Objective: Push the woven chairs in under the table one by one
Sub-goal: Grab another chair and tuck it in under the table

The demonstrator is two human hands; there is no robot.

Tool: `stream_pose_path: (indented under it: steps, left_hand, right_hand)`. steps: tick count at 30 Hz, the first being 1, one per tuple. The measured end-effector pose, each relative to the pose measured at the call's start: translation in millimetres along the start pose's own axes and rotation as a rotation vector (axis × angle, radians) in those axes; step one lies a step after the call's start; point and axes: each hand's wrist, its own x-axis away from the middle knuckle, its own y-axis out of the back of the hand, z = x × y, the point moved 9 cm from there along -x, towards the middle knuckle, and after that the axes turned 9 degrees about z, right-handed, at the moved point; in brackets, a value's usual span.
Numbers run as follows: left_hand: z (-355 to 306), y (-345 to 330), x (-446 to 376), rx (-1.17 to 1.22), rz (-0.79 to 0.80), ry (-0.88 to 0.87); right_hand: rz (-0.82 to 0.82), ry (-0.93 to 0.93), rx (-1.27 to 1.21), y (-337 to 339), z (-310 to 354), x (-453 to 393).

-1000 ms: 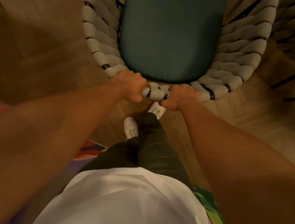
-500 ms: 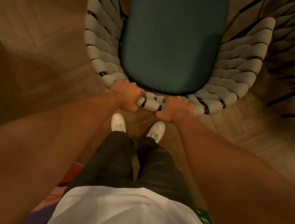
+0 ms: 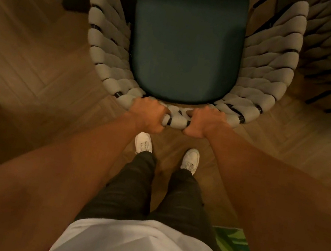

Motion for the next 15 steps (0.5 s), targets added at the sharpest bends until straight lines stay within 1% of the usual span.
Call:
stream_pose_path:
  steps: [7,11,15]
  left_hand:
    - [-4.3,0.1,-0.9,-0.035,0.056,-0.063]
    - [-6.0,1.7,-0.2,-0.027,0.038,-0.093]
    - [-3.6,1.1,4.0,0.024,0.060,-0.111]
  right_hand:
    - [0.016,-0.048,0.007,-4.2,-2.0,3.5]
    - [0.025,-0.028,0.007,-4.4,-0.3,6.0]
    - [0.099,0.000,0.019,-6.4,4.6,4.3]
